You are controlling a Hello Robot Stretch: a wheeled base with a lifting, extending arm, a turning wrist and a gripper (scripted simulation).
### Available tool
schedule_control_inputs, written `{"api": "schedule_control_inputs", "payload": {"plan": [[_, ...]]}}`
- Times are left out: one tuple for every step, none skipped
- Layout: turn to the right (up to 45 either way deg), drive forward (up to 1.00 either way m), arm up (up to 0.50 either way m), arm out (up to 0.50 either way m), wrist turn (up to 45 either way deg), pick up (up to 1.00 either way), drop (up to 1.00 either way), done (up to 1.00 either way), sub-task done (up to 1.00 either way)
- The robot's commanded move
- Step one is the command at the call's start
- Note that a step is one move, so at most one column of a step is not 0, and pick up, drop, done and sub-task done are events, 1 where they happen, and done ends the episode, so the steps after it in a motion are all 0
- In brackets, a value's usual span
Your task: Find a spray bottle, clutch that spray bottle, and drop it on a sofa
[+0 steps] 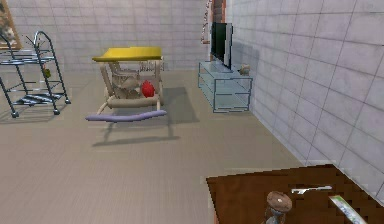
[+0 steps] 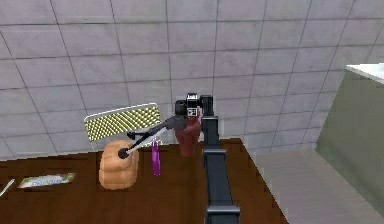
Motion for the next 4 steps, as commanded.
{"api": "schedule_control_inputs", "payload": {"plan": [[0.0, 0.0, 0.0, 0.0, 45.0, 0.0, 0.0, 0.0, 0.0], [0.0, 0.0, -0.3, 0.0, 0.0, 0.0, 0.0, 0.0, 0.0], [0.0, 0.0, 0.0, 0.0, 0.0, 1.0, 0.0, 0.0, 0.0], [0.0, 0.0, 0.1, 0.0, 0.0, 0.0, 0.0, 0.0, 0.0]]}}
